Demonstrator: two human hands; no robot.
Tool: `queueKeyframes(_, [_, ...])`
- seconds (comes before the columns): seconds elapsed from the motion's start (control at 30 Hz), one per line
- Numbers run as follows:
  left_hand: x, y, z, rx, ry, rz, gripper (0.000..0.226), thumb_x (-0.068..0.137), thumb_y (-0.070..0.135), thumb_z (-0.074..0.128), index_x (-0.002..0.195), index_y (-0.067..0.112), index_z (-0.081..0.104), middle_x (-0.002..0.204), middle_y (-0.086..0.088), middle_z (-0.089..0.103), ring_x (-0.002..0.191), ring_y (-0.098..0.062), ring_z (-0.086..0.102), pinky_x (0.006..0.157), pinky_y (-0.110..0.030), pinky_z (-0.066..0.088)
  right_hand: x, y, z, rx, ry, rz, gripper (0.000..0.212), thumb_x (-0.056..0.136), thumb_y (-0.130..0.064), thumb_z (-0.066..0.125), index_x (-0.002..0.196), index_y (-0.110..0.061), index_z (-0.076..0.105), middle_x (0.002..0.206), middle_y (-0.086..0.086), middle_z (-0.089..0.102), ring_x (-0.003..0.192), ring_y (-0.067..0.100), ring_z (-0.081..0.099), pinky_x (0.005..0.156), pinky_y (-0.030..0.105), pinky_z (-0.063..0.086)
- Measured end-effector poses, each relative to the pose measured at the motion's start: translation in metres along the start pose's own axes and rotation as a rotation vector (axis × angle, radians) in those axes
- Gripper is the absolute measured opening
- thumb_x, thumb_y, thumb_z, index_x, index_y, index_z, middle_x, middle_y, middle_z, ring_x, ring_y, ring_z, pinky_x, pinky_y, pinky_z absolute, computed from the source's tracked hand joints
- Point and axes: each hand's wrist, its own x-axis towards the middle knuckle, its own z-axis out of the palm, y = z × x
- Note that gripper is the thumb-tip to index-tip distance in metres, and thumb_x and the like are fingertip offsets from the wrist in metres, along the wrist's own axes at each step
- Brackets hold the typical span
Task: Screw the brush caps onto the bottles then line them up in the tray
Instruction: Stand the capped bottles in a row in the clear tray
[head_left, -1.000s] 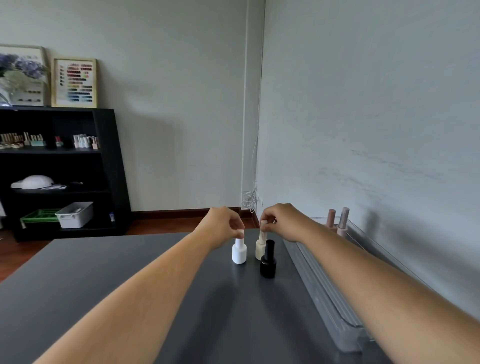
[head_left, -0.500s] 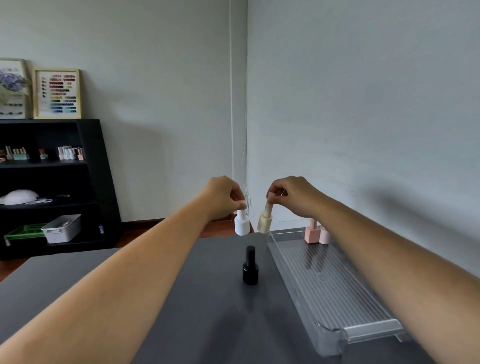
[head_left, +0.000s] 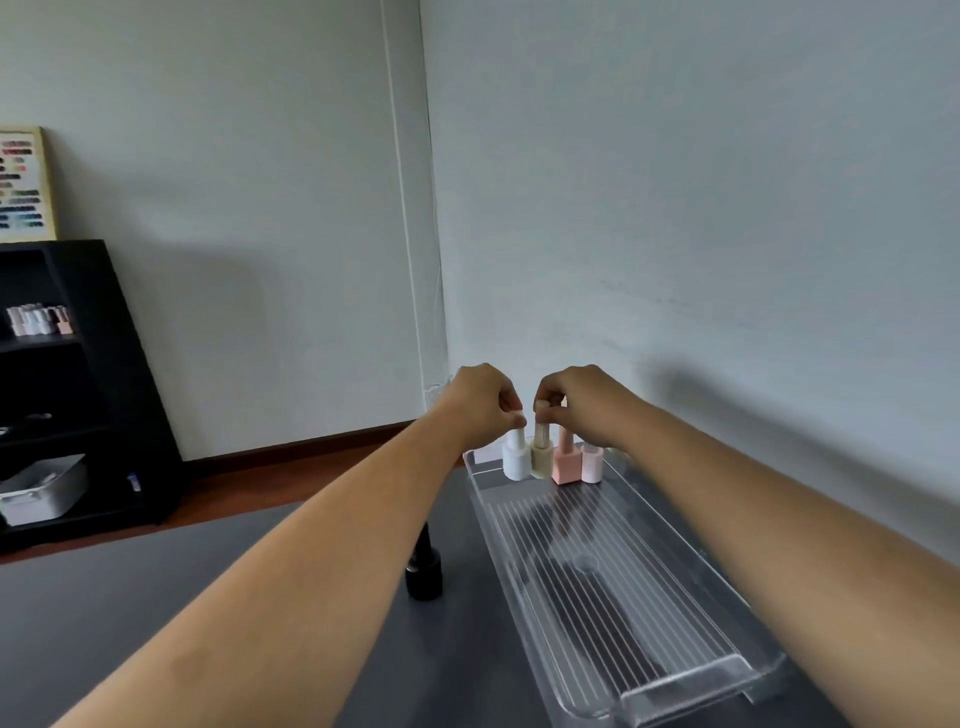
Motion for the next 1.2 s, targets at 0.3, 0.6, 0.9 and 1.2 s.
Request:
queueKeyframes(0.3, [0.015,-0.008,0.029,0.019,-0.062,-0.023,0.016,0.078,0.02,0.072,0.091,0.009,0.071,0.092,-0.003,0.07,0.083,-0.015,0.064,0.075,-0.027,0.053,0.01,0.028,0.026,-0.095,0.057,-0.003,0.011,0.086,-0.03,0.064,0.091,-0.022,0.07,0.087,-0.002,0.063,0.095,0.02,0.055,0.074,0.032,0.043])
queueKeyframes(0.6, [0.013,-0.013,0.033,-0.021,-0.072,-0.032,0.017,0.078,0.018,0.074,0.092,0.009,0.071,0.092,-0.003,0.07,0.081,-0.012,0.062,0.076,-0.023,0.049,0.016,0.033,0.038,-0.176,0.148,-0.019,0.016,0.086,-0.037,0.062,0.097,-0.027,0.068,0.099,-0.002,0.06,0.1,0.02,0.048,0.074,0.031,0.032])
queueKeyframes(0.9, [-0.003,-0.011,0.007,-0.036,-0.032,-0.038,0.028,0.073,0.018,0.077,0.099,0.012,0.069,0.095,-0.001,0.068,0.086,-0.012,0.063,0.081,-0.022,0.05,-0.003,0.024,0.019,-0.148,0.143,-0.015,0.034,0.088,-0.036,0.06,0.12,-0.025,0.059,0.12,-0.002,0.057,0.114,0.02,0.045,0.093,0.034,0.033])
queueKeyframes(1.2, [-0.066,-0.021,-0.037,0.039,-0.066,-0.068,0.025,0.069,0.032,0.078,0.087,0.015,0.072,0.082,0.006,0.068,0.077,-0.007,0.062,0.076,-0.022,0.051,-0.055,-0.004,0.016,0.034,0.032,-0.021,0.023,0.086,-0.028,0.064,0.108,-0.022,0.064,0.097,-0.006,0.058,0.095,0.016,0.057,0.084,0.032,0.047])
